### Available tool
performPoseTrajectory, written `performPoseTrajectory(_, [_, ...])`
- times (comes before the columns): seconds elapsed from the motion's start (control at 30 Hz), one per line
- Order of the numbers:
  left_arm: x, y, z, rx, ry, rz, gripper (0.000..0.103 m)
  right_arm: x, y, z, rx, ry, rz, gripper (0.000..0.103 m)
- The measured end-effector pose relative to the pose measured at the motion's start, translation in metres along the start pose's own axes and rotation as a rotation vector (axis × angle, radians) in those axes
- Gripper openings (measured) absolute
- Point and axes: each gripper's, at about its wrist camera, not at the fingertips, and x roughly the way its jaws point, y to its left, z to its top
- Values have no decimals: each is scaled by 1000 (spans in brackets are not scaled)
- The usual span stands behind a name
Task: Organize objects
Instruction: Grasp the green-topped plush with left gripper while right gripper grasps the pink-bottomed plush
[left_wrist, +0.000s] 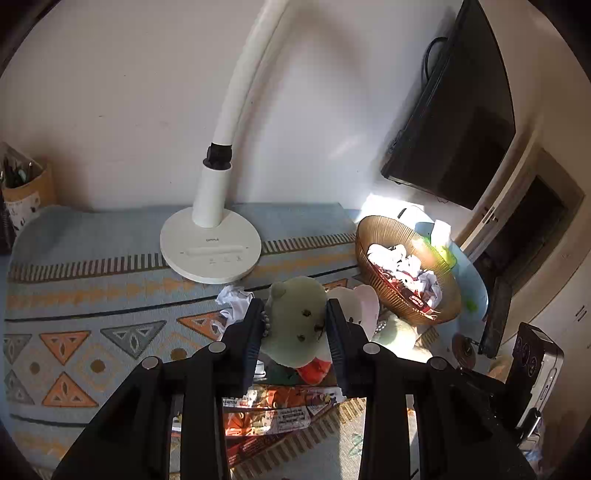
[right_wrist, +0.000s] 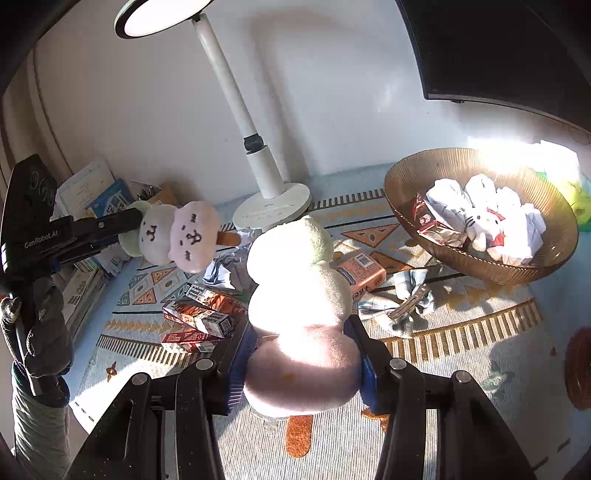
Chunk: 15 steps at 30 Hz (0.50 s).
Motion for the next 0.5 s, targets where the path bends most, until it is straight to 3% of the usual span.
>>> performPoseTrajectory(0.13, [-45,3,-40,33,74,-23,31,-12,-14,-24,49,56,21,48])
performPoseTrajectory(0.23, [-64,1,-74,151,132,81,31,-6,-21,-38,106,123,61,48])
performPoseTrajectory(0.27, [-66,0,-84,179,157,85,31,-6,-23,-46,122,143,72,48])
performPoseTrajectory(0.37, [-53,10,-112,182,312,-8,31,2,-24,-53,148,181,89,48])
performPoseTrajectory(0.43, [-34,14,-126,197,408,-13,31,2,-21,-54,138,188,87,48])
performPoseTrajectory(0.5, [-19,21,-131,198,423,32,34,2,-19,-55,128,187,80,49])
